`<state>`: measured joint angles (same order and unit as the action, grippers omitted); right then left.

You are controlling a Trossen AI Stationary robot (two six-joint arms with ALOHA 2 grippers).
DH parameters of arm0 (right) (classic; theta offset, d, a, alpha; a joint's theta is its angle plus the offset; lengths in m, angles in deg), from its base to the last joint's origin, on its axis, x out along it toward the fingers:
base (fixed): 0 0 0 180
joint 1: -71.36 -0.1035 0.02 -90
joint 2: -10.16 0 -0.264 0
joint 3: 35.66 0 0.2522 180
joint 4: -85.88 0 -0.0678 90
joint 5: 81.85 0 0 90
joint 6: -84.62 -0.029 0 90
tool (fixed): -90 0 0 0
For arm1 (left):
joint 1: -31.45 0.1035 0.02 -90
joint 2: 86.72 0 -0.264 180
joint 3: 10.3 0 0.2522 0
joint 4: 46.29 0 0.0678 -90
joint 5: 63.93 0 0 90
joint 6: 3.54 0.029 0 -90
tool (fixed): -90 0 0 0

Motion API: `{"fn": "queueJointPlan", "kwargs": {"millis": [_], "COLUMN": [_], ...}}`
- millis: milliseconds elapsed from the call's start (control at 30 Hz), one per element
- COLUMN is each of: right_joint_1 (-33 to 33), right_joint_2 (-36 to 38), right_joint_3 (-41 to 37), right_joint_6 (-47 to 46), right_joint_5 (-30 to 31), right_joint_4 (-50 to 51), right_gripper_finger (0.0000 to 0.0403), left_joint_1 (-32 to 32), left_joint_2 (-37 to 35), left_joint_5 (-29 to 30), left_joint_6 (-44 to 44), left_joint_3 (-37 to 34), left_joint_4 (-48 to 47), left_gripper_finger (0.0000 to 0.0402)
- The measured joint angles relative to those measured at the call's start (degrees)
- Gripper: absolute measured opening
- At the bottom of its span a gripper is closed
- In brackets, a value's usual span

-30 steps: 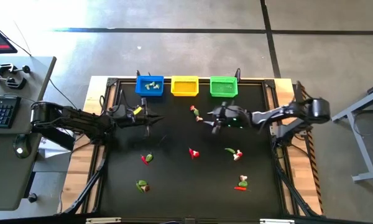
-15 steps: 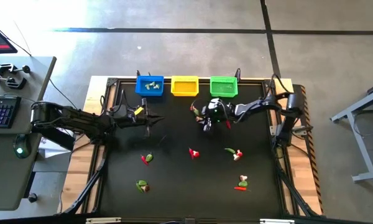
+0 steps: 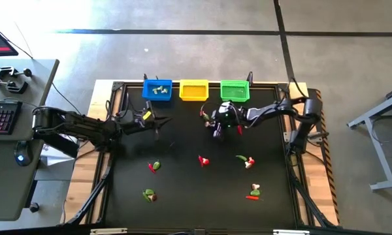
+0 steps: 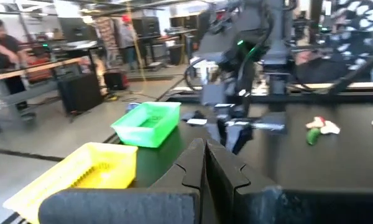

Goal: Sort produce into baskets
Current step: Put the brown mushroom into the blue bin

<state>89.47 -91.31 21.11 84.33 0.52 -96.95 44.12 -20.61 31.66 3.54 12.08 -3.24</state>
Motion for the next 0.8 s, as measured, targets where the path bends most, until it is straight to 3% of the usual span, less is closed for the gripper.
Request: {"fn": "queueJointPlan", "kwargs": {"millis": [200,300,533,667,800], "right_joint_1": [-3.96,-6.41,-9.27,-8.21,-5.9], "right_joint_2": [0.38,-2.66,-13.48,-18.98,-23.43], "right_joint_3": [0.39,3.74,19.31,28.84,37.93], "right_joint_6": [-3.83,-4.81,-4.56,-4.82,-5.74], "right_joint_5": [-0.12,2.98,11.19,17.97,20.41], "right_joint_4": [-7.41,-10.05,-11.24,-10.35,-7.3], "right_gripper_finger": [0.0007,0.0005,0.0002,0.0002,0.0002], "left_joint_1": [-0.02,-0.02,-0.02,-0.02,-0.02], "left_joint_2": [-3.3,-5.4,-8.78,-9.18,-9.18], "left_joint_5": [0.78,0.76,0.48,0.43,0.49], "left_joint_6": [-0.39,0.04,0.61,0.65,0.63], "left_joint_3": [0.0,0.0,0.02,0.02,0.02], "left_joint_4": [0.13,0.07,-0.09,-0.05,-0.01], "left_gripper_finger": [0.0,0.0,0.0,0.0,0.0]}}
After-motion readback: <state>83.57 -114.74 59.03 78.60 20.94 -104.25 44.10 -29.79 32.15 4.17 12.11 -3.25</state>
